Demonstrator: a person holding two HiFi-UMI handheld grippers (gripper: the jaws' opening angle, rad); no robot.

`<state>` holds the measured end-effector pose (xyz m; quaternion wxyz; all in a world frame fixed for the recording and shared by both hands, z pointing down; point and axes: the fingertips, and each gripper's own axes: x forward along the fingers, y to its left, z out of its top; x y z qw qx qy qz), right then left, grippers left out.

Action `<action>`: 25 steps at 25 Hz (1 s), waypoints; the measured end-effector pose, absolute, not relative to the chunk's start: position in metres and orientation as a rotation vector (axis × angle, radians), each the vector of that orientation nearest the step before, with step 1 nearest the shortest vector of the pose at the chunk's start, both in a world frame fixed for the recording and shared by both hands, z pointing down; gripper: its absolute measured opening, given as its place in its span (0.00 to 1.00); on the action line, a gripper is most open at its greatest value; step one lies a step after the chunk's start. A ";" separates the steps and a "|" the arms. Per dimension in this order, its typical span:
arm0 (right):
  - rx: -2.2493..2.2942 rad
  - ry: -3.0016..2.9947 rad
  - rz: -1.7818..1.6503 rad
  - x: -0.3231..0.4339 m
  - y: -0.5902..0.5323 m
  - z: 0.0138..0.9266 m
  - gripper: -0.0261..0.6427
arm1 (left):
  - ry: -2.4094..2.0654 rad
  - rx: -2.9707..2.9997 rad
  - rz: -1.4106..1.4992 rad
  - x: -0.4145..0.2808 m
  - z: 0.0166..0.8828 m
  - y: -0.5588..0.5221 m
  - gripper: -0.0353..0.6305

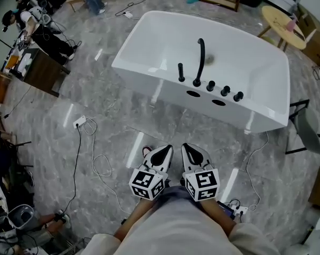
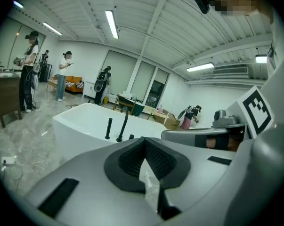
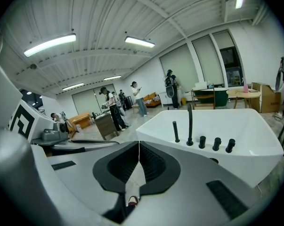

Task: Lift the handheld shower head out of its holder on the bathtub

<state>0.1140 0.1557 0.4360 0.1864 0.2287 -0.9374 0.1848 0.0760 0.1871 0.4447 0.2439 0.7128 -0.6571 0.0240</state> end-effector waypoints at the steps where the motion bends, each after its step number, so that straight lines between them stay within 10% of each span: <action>1: 0.647 -2.632 0.512 0.104 0.156 0.436 0.07 | -1.800 1.956 0.104 0.065 0.446 0.186 0.06; 25: 1.194 -2.554 0.316 -0.074 0.155 0.396 0.07 | -1.480 2.327 -0.039 -0.122 0.404 0.167 0.06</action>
